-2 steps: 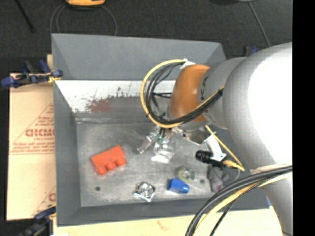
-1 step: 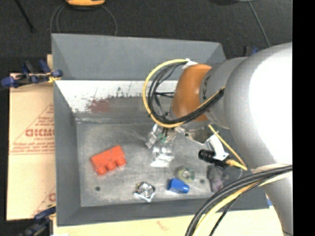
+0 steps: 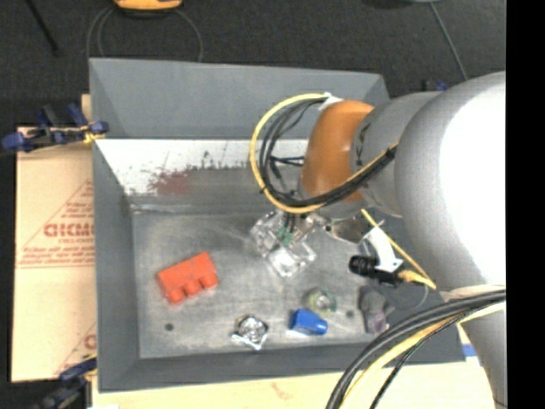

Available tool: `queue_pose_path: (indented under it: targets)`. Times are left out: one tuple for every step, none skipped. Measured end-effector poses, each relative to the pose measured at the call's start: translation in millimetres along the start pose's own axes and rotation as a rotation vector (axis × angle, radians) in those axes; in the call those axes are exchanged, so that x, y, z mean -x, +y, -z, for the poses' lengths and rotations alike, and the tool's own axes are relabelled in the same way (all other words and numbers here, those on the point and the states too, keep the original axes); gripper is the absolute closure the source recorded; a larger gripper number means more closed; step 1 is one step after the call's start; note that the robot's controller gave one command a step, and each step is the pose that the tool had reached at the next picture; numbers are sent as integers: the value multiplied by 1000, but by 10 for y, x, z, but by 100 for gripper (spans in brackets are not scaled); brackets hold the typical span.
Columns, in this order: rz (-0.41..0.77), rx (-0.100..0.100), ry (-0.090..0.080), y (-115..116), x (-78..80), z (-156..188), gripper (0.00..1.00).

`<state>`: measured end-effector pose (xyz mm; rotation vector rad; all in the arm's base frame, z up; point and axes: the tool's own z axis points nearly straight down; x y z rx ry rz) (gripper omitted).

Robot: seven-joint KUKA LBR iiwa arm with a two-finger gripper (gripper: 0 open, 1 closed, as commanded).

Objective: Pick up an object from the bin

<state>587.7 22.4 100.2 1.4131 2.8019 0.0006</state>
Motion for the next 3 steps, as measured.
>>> queue_pose_path:
  targets:
    - [9,1,0,3,19,652,100]
    - [14,-3,1,-5,30,713,100]
    - [22,-1,1,-10,39,989,100]
